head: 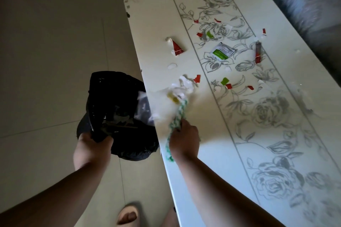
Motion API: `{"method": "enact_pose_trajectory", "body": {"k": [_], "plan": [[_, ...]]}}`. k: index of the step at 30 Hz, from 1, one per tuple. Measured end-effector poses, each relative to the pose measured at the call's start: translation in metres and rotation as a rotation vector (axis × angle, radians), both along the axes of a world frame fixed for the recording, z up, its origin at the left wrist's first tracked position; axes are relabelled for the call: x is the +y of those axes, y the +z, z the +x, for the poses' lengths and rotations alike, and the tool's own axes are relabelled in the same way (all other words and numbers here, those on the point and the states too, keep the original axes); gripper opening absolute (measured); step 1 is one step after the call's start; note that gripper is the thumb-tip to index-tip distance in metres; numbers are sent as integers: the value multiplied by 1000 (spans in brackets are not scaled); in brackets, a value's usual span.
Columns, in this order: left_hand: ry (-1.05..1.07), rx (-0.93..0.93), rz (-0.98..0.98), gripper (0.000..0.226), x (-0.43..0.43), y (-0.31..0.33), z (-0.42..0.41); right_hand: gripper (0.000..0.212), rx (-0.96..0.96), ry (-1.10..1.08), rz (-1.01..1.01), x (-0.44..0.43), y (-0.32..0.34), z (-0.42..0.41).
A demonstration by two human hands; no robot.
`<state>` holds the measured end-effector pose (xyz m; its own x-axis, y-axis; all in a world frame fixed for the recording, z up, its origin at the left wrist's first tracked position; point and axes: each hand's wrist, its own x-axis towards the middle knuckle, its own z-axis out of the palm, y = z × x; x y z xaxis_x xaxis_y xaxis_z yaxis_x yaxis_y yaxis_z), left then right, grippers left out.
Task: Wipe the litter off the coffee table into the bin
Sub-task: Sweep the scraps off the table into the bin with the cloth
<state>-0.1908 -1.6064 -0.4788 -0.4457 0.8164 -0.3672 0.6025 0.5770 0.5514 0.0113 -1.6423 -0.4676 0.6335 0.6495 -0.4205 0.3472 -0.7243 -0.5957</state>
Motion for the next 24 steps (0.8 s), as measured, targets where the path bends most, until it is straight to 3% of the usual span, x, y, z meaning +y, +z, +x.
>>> {"method": "enact_pose_trajectory", "body": {"k": [8, 11, 14, 18, 21, 24], "plan": [[-10, -5, -16, 31, 1, -4, -3, 41, 149, 269, -1, 27, 11, -57], [-11, -18, -17, 30, 2, -3, -4, 39, 119, 306, 64, 31, 17, -51], [1, -33, -27, 26, 4, -1, -4, 39, 82, 221, 133, 26, 21, -19], [-7, -20, -40, 20, 10, 1, -9, 16, -25, -77, 184, 0, 19, 48], [9, -6, -61, 31, 21, -4, -12, 19, -188, -237, -8, -23, 12, 100], [36, -15, -63, 37, 33, -14, -11, 25, -218, -278, -186, -25, 2, 124]]}}
